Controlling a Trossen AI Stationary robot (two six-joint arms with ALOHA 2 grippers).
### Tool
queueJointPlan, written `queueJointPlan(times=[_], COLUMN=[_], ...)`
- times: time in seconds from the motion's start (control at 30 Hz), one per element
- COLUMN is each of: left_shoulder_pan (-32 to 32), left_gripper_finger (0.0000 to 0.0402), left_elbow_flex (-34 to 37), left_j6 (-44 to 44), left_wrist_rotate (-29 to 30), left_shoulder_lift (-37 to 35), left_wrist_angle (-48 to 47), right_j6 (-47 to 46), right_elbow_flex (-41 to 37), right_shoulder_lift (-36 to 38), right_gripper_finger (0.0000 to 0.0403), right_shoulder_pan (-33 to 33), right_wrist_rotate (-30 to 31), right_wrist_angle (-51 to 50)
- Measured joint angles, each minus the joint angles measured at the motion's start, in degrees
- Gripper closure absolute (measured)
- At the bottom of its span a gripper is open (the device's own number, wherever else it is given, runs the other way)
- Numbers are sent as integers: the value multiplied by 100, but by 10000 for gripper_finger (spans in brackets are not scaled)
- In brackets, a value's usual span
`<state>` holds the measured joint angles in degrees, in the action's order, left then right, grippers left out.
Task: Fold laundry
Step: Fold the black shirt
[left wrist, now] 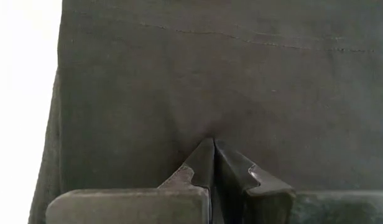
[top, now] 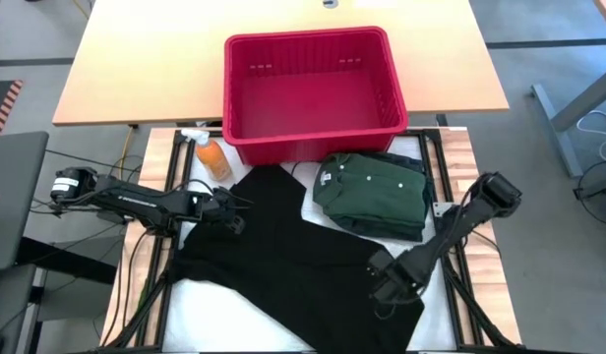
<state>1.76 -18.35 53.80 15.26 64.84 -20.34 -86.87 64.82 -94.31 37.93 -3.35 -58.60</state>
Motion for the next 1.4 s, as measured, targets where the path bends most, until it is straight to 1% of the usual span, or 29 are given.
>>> queueJointPlan(times=[0.1, 0.2, 0.27, 0.33, 0.37, 0.43, 0.5, 0.57, 0.67, 0.8, 0.9, 1.1, 1.23, 1.4], left_shoulder_pan=[0, 0, 0, 0, -2, -4, -4, -4, 51, 113, 114, 118, 115, 114], left_gripper_finger=[402, 402, 402, 401, 402, 402, 401, 402, 402, 402, 402, 401, 401, 401], left_elbow_flex=[-2, -2, -2, -2, -2, -2, 0, 2, 2, -2, -2, 4, 17, 20], left_j6=[-108, -208, -232, -229, -212, -190, -206, -231, -288, -417, -536, -919, -1104, -1333], left_wrist_rotate=[-47, -55, -55, -40, -36, -17, -19, -3, -12, -58, -107, -308, -408, -445], left_shoulder_lift=[-2, -2, -2, -2, -2, -2, 0, 0, 0, 0, -1, -156, -507, -830], left_wrist_angle=[4, 2, 10, 23, 65, 117, 163, 186, 188, 188, 189, 181, 123, 63], right_j6=[-507, -707, -863, -1023, -1116, -1323, -1492, -1523, -1257, -909, -895, -941, -1384, -2080], right_elbow_flex=[-421, -1014, -1340, -1554, -1634, -1702, -1688, -1503, -1173, -716, -463, -162, -177, -353], right_shoulder_lift=[-159, -178, -108, -103, -90, -97, -132, -106, -12, 174, 251, 305, 305, 305], right_gripper_finger=[281, 281, 281, 281, 281, 281, 281, 281, 281, 281, 281, 281, 281, 281], right_shoulder_pan=[188, 327, 366, 328, 288, 179, 44, -96, -231, -248, -175, 237, 743, 1376], right_wrist_rotate=[-148, -454, -499, -570, -567, -467, -261, -203, -120, -61, -59, 50, 42, -119], right_wrist_angle=[222, 943, 1134, 944, 698, -99, -879, -1476, -2121, -1967, -1654, -807, -733, -693])
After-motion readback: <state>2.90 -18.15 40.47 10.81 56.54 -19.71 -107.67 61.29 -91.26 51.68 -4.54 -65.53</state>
